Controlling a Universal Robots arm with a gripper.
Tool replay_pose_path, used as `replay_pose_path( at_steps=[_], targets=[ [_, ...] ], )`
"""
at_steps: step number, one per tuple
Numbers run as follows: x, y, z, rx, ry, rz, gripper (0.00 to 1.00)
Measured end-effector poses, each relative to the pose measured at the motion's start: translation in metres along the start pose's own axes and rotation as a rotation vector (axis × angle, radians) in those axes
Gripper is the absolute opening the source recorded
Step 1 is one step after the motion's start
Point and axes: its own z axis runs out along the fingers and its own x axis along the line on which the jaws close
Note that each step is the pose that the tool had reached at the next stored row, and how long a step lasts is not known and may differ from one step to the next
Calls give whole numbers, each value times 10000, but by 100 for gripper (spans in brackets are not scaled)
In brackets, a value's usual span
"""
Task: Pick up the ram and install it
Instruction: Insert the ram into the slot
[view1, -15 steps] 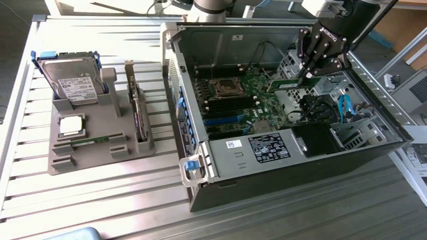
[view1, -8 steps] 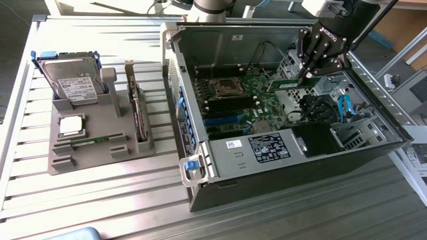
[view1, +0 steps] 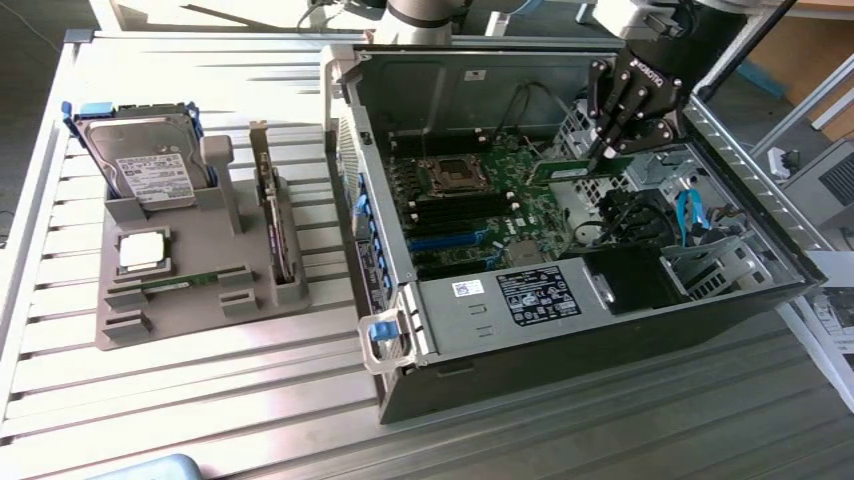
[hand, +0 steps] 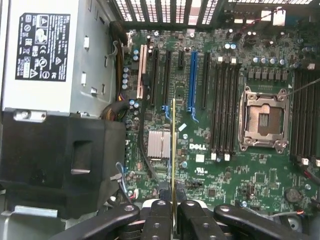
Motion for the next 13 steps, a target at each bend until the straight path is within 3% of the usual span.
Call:
replay_pose_path(
  at_steps=[8,13],
  targets=[
    [-142,295,185,-2,7,19,14],
    [-239,442,326,-18,79,172,14]
  ],
)
